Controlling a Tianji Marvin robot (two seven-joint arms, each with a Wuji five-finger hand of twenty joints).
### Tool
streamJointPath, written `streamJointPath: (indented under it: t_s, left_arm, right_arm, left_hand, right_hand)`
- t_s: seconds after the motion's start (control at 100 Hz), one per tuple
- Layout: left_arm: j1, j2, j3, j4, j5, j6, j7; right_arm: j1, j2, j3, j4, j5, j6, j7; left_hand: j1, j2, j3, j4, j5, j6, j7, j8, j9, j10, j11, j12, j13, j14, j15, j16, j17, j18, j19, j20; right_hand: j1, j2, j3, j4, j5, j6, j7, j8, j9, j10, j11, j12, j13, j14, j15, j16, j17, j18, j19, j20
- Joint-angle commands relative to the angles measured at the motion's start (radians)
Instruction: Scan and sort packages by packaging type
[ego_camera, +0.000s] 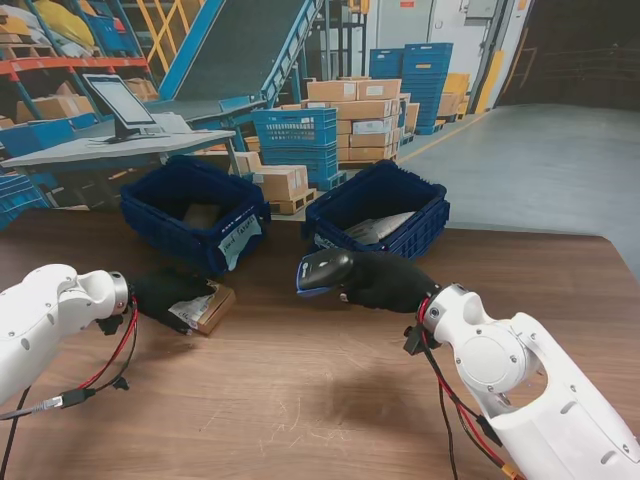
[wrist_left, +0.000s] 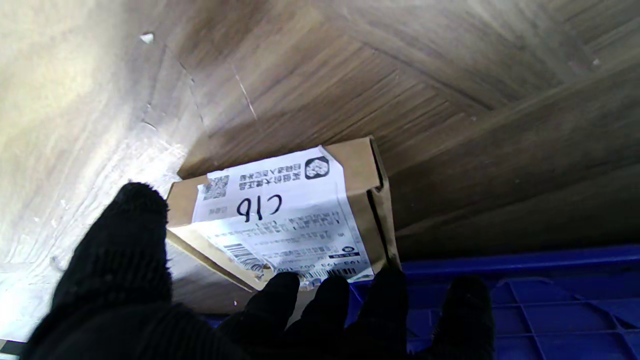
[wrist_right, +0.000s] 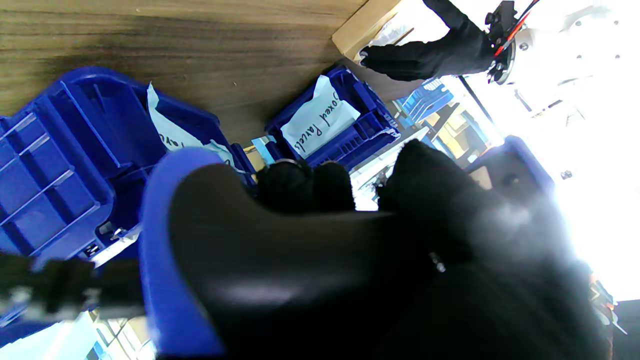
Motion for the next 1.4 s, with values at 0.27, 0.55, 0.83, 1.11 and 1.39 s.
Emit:
streamJointPath:
  t_s: [0.27, 0.55, 0.83, 1.11, 1.39]
  left_arm:
    - [-0.006, 0.0, 0.02, 0.018, 0.015, 0.01, -0.002]
    - [0.05, -0.003, -0.099, -0.044, 0.027, 0.007, -0.044]
    - [0.072, -0.003, -0.143, -0.085, 0.045, 0.035, -0.076]
    - [0.041, -0.011, -0.074, -0.05, 0.012, 0.094, -0.059]
    - [0.047, -0.012, -0.076, -0.057, -0.016, 0.101, -0.097]
  right_arm:
    - [0.015, -0.005, -0.01, 0.001, 0.001, 0.003, 0.015]
    - [0.013, -0.005, -0.008, 0.0, 0.001, 0.003, 0.016]
    - [0.013, -0.006, -0.013, -0.002, 0.001, -0.006, 0.01]
    - [0.014, -0.004, -0.008, 0.0, 0.009, -0.002, 0.025]
    - [0.012, -0.004, -0.007, 0.005, 0.014, -0.009, 0.024]
  left_hand:
    - [-0.04, -0.178, 0.299, -0.059, -0.016, 0.024, 0.022, -0.037, -0.03, 0.007, 0.011, 0.001, -0.018, 0.035, -0.001, -0.004, -0.01, 0.006, -0.025, -0.012]
    - [-0.059, -0.16, 0.329, -0.072, 0.016, 0.011, 0.03, -0.033, -0.004, 0.005, 0.018, 0.007, -0.001, 0.029, 0.011, 0.0, -0.007, 0.003, -0.014, -0.011]
    - [-0.064, -0.155, 0.326, -0.075, 0.007, 0.019, 0.025, -0.032, -0.012, 0.007, 0.014, 0.009, -0.008, 0.029, 0.008, 0.0, -0.008, 0.005, -0.006, -0.012]
    - [-0.063, -0.148, 0.312, -0.073, -0.012, 0.026, 0.022, -0.034, -0.033, 0.011, 0.01, 0.008, -0.016, 0.032, 0.006, -0.001, -0.011, 0.005, -0.001, -0.015]
    - [-0.058, -0.143, 0.304, -0.072, 0.015, 0.013, 0.03, -0.03, -0.021, 0.01, 0.013, 0.008, -0.014, 0.028, 0.006, -0.001, -0.015, 0.006, 0.001, -0.017]
  right_hand:
    - [0.108, 0.087, 0.087, -0.01, 0.065, -0.065, 0.026, 0.015, 0.014, 0.024, -0.005, 0.005, 0.004, 0.006, 0.004, -0.003, 0.002, 0.002, 0.007, 0.007]
    - [0.108, 0.088, 0.087, -0.01, 0.064, -0.063, 0.025, 0.015, 0.013, 0.024, -0.006, 0.005, 0.002, 0.004, 0.003, -0.004, 0.001, 0.002, 0.007, 0.007]
    - [0.108, 0.088, 0.086, -0.01, 0.065, -0.064, 0.025, 0.015, 0.013, 0.024, -0.006, 0.005, 0.003, 0.004, 0.003, -0.003, 0.0, 0.0, 0.006, 0.007]
    - [0.11, 0.086, 0.086, -0.009, 0.066, -0.063, 0.025, 0.015, 0.013, 0.025, -0.006, 0.005, 0.002, 0.006, 0.003, -0.003, 0.0, 0.0, 0.006, 0.007]
    - [0.108, 0.087, 0.085, -0.009, 0.065, -0.064, 0.024, 0.015, 0.013, 0.025, -0.007, 0.006, 0.002, 0.004, 0.003, -0.003, 0.0, 0.0, 0.006, 0.008]
